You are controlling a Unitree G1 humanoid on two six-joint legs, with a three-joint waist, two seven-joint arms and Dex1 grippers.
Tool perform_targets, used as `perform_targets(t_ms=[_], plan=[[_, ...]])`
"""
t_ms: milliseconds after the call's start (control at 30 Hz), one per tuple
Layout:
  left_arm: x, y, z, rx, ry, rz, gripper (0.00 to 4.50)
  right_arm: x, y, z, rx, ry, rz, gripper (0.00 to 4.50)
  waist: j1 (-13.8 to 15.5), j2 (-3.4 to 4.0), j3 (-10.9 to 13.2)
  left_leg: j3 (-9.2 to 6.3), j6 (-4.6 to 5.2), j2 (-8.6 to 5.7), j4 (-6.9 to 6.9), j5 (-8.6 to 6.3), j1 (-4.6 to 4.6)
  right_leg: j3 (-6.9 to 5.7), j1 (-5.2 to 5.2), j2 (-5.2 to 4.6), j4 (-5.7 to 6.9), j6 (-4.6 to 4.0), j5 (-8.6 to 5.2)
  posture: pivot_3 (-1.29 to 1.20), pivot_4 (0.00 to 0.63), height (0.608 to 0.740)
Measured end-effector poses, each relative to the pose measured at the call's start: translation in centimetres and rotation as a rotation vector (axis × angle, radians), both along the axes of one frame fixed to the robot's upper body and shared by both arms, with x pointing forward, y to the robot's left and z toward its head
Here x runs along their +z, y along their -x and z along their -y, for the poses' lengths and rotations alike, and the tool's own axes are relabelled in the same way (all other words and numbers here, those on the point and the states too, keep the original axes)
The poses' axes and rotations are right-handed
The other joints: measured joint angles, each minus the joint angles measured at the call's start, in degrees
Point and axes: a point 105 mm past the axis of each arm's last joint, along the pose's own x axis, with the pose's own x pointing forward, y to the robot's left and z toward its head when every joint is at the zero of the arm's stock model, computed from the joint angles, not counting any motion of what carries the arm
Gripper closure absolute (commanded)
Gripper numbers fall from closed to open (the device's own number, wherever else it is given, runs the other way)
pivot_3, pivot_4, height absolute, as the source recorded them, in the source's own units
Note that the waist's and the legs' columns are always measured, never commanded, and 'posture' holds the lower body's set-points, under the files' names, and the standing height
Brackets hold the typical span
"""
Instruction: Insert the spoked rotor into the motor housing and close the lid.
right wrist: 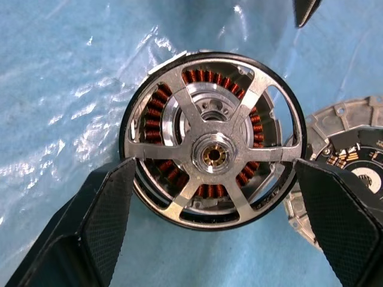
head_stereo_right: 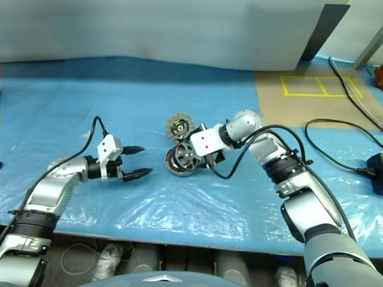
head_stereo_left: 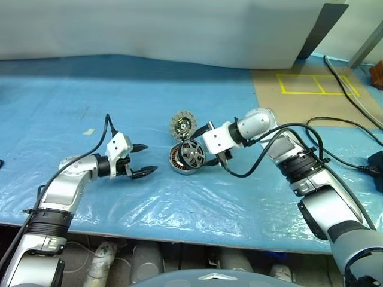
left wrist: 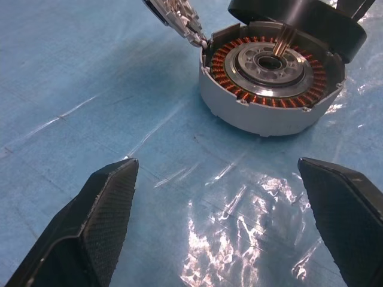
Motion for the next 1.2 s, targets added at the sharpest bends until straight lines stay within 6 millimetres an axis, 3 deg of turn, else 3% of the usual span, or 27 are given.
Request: perform_targets(t_ms=[233,333,400,667,1067,1200], plan=[[0.0,0.0,0.0,0.002,-0.001,0.001,0.0,0.0,-0.1,-0.1,-0.025,-0.017,-0.031,0.06,0.01,0.0,0.0,0.02,-0.01,-0.01,0.0,0.0,0.03,0.05,0.01,0.0,0.01,-0.15,-0.09,0.0,0.15,0.74],[0.0,0.0,0.0,0.002,-0.002,0.002,0.0,0.0,0.0,0.0,-0.028,-0.017,-0.041,0.63,0.02,0.0,0.0,0.02,0.0,-0.01,-0.01,0.0,0.03,0.05,0.01,0.0,0.01,-0.08,-0.05,0.0,0.15,0.74],[0.0,0.0,0.0,0.001,-0.003,0.003,0.0,0.1,0.1,0.0,-0.024,-0.012,-0.047,1.26,0.04,0.0,0.0,0.02,0.0,-0.01,-0.01,0.0,0.02,0.05,0.01,0.0,0.0,-0.06,-0.03,0.0,0.15,0.74],[-0.1,0.0,0.0,0.002,-0.014,0.004,0.0,1.0,0.8,-0.5,-0.02,-0.056,-0.091,1.26,0.08,0.0,0.0,0.02,0.0,-0.01,-0.01,0.0,0.03,0.04,0.01,0.0,0.01,-0.09,-0.06,0.0,0.15,0.74],[-0.2,0.0,-0.1,0.001,-0.023,0.006,0.0,-0.5,0.6,0.3,-0.071,-0.064,-0.095,1.26,0.05,0.0,0.0,0.03,-0.02,-0.01,-0.01,-0.01,0.1,0.06,0.05,0.0,0.01,-0.15,-0.09,0.0,0.15,0.74],[-0.2,0.0,-0.1,-0.001,-0.024,0.006,0.0,-1.2,0.8,0.3,-0.08,-0.06,-0.106,2.17,0.03,0.0,0.0,0.04,-0.02,-0.01,-0.02,-0.01,0.11,0.09,0.06,0.01,0.01,-0.15,-0.09,0.0,0.15,0.74]])
